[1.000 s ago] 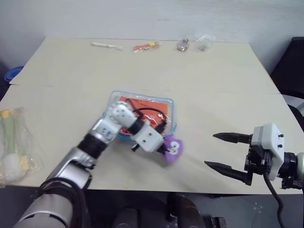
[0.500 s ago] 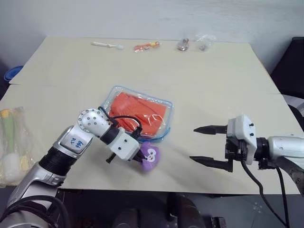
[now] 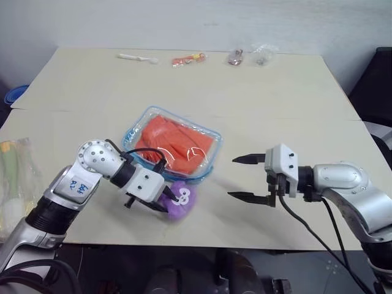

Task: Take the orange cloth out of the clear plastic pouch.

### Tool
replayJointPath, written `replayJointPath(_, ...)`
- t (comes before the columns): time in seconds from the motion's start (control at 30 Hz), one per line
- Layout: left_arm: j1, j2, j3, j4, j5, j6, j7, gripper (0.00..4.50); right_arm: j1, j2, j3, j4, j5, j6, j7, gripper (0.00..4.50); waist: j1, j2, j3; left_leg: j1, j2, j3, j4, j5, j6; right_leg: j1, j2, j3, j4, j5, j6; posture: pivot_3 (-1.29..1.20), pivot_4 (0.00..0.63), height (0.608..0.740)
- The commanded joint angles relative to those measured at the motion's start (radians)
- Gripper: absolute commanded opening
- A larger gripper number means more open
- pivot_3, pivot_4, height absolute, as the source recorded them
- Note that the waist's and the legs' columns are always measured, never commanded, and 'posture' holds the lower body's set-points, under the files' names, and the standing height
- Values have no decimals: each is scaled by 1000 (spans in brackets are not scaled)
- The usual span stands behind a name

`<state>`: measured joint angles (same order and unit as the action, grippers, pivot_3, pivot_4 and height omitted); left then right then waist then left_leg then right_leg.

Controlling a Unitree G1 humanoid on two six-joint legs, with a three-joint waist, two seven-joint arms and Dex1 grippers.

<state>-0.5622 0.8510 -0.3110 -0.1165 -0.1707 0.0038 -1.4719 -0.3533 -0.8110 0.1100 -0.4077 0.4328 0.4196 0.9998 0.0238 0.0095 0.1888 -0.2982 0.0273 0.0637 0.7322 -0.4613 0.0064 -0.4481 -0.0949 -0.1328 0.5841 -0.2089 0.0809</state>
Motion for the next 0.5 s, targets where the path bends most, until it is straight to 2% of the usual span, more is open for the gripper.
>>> replayJointPath(0.03,15,15,42,-47,8,13,39,3122,-33,24,15,15,-39,-49,8,4500,-1,0,0,0,0,0,0,0,0,0,0,0,0,0,0,0,150,740)
replayJointPath(0.07,24,21,48,-56,1,21,39,3410,-44,34,25,25,-55,-60,6,4500,-3,0,0,0,0,0,0,0,0,0,0,0,0,0,0,0,150,740)
replayJointPath(0.2,56,61,95,-102,-49,128,41,3410,-84,80,90,65,-148,-125,-6,4500,-7,1,1,0,0,1,0,0,0,0,0,0,0,0,0,0,150,740)
replayJointPath(0.37,97,167,238,-218,-269,524,58,3410,-128,149,169,123,-250,-205,-21,4500,-19,1,1,1,1,1,0,0,-1,-4,1,0,2,0,-1,0,150,740)
replayJointPath(0.47,134,234,315,-272,-373,694,74,3410,-147,180,193,162,-293,-255,-19,4500,-26,1,1,-1,0,1,0,0,-1,-8,0,1,4,-1,-2,0,150,740)
replayJointPath(0.5,142,249,336,-283,-402,746,87,3429,-154,190,200,174,-301,-264,-17,4315,-27,2,1,-1,1,1,0,0,-2,-9,0,1,4,-1,-2,0,150,740)
